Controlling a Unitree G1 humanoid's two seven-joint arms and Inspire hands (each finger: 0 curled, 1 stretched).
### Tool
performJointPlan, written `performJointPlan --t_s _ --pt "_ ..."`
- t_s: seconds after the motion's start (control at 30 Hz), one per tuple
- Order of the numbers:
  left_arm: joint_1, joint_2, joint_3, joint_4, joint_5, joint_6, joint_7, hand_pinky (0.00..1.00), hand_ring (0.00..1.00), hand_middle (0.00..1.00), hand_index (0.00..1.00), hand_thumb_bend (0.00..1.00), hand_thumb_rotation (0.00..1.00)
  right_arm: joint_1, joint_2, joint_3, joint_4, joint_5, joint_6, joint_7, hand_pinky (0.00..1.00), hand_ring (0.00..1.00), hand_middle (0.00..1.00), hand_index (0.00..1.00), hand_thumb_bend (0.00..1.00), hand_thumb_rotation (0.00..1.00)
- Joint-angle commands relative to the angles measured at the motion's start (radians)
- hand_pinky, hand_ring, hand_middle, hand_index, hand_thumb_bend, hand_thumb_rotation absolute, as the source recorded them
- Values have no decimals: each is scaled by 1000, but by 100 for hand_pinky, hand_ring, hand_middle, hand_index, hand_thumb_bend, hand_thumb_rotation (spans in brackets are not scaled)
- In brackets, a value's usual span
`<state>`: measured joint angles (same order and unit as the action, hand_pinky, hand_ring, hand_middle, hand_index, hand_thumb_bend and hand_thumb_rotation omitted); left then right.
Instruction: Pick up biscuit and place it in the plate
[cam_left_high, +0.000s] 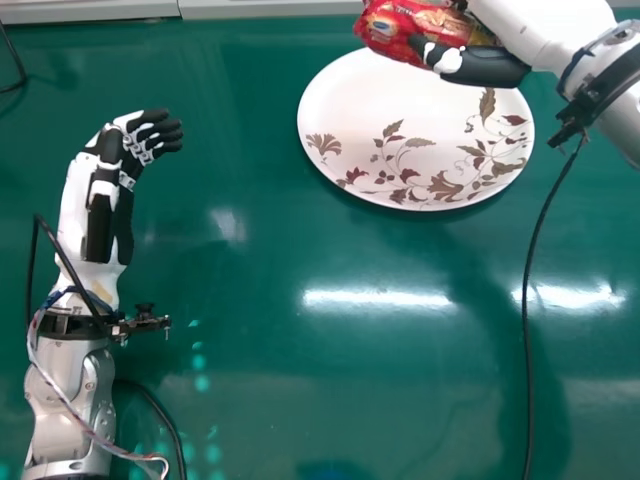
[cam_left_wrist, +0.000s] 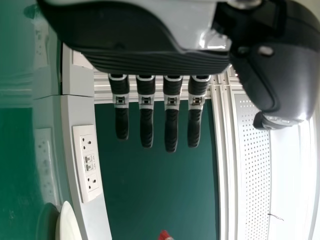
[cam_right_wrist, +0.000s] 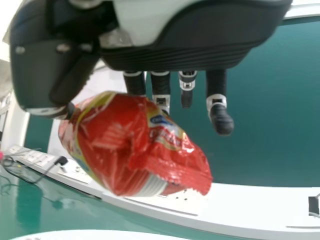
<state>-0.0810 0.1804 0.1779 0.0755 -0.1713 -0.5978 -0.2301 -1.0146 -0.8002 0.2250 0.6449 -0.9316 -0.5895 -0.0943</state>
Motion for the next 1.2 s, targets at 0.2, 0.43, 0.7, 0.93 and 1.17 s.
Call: performJointPlan --t_s 0.2,0.43,0.7,0.93,1.17 --pt "31 -14 -10 80 8 -45 -14 73 73 72 73 62 31 -116 42 130 210 -59 93 -76 12 41 48 49 51 0" --pt "29 -15 -7 80 16 -42 -7 72 72 72 73 62 31 -164 69 225 348 -93 129 -141 13 40 47 50 51 0" --pt "2 -15 -12 122 14 -72 -16 72 72 72 73 63 32 -186 110 292 454 -87 164 -146 12 40 47 51 51 0" --pt "-7 -18 -11 132 20 -86 -12 71 71 71 72 62 31 -191 117 324 485 -75 155 -156 12 40 47 51 51 0" --pt "-2 -24 -17 115 36 -63 4 68 69 70 71 65 34 -187 105 327 476 -59 138 -180 17 39 47 51 51 0"
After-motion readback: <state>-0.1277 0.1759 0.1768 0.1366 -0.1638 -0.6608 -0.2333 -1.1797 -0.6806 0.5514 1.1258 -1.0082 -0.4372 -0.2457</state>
